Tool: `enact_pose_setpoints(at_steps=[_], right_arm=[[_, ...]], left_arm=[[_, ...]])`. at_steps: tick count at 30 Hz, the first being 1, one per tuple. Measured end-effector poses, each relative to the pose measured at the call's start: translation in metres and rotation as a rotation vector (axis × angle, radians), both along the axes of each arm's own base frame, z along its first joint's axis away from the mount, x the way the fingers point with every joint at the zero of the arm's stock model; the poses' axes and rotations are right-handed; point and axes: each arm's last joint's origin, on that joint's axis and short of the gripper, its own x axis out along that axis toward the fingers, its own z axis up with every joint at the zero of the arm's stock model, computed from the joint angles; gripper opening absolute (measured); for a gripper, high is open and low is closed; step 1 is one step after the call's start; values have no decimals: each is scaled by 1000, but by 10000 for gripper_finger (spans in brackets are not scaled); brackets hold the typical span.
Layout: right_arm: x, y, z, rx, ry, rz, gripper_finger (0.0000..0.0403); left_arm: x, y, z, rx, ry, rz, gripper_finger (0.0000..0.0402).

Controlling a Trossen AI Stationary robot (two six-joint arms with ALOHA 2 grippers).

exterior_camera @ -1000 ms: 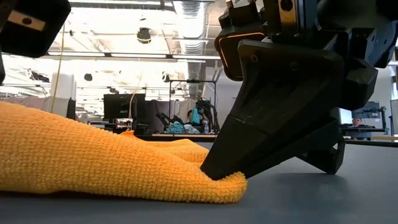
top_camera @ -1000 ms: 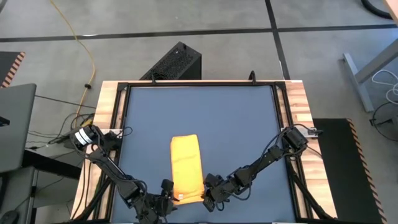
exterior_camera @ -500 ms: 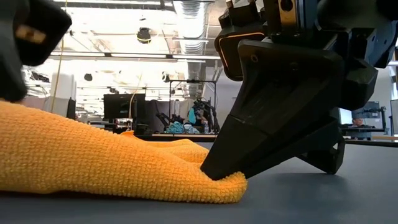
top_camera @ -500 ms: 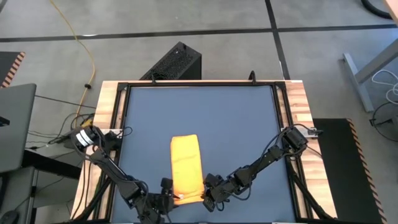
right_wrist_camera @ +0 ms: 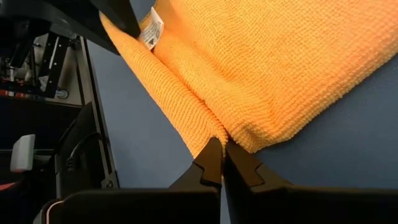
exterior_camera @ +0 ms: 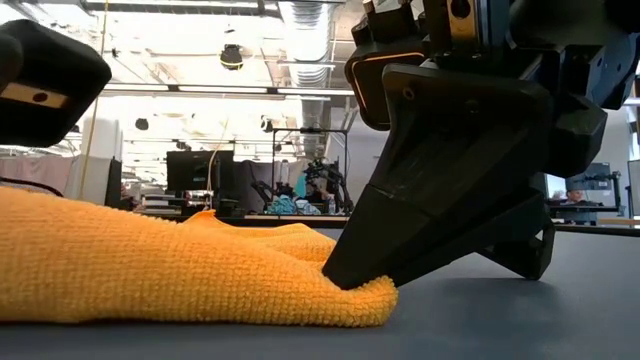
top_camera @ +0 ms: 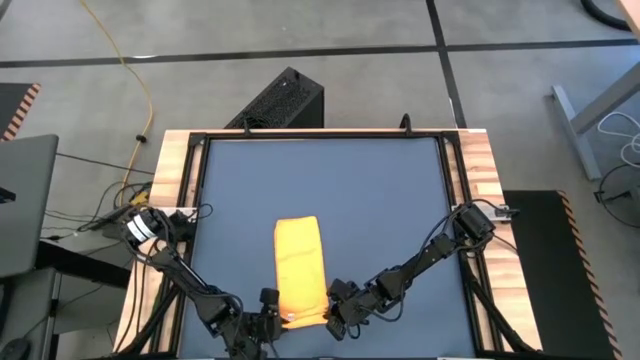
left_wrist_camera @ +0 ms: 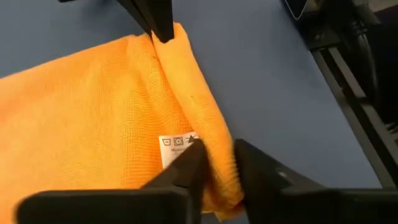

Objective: Roll towel
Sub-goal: Roll the orange microfiber towel

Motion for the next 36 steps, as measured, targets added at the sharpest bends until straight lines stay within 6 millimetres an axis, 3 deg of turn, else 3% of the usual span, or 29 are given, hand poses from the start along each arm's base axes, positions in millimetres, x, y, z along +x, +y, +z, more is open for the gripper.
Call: enact_pose_setpoints(at_steps=[3,6,14,27,36], right_arm=[[0,0,0,0,0,0,24],[0,0,0,1,1,-1,24],[-1,2,0,5,2,1,24],[-3,5,0,-1,0,19,54],[-12,-1,28,-82,-5,92,85]], left_arm=[[0,0,0,-42,9,24,15],[3,3,-1,-114,36,64,5],[19,18,-3,-310,216,67,1],[29,38,-8,-419,409,96,0],[32,42,-8,-443,445,86,0]])
